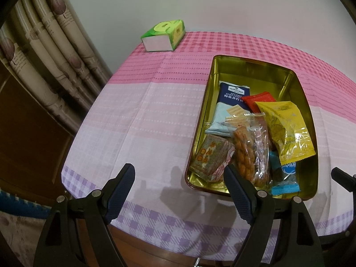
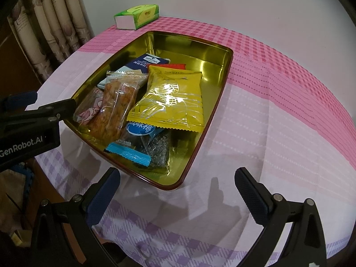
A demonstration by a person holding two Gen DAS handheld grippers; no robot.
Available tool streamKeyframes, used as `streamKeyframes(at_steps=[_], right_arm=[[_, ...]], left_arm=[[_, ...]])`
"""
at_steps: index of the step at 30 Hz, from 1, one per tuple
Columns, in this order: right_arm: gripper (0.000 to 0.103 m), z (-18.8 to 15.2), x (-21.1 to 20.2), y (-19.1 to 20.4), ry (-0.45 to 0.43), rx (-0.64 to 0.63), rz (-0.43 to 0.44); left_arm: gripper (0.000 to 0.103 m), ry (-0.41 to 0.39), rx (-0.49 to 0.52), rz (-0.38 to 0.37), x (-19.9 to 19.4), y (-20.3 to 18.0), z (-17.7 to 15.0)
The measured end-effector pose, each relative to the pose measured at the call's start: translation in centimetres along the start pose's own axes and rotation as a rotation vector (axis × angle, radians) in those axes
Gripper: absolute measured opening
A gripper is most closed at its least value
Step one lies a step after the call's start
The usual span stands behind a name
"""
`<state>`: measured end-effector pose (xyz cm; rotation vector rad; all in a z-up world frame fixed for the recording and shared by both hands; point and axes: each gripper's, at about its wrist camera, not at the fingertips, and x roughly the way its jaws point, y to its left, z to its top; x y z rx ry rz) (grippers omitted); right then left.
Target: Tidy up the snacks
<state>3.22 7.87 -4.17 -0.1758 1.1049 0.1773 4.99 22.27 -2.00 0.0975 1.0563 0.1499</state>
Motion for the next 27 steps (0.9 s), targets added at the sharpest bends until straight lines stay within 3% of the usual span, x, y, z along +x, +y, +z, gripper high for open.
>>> streamKeyframes(at_steps=[27], right_arm=[[0.102, -0.06, 0.24, -0.12, 0.007, 0.002, 0.007]], left_arm=[[0.082, 0.016, -0.013, -0.008, 0.31, 0.03, 0.02]])
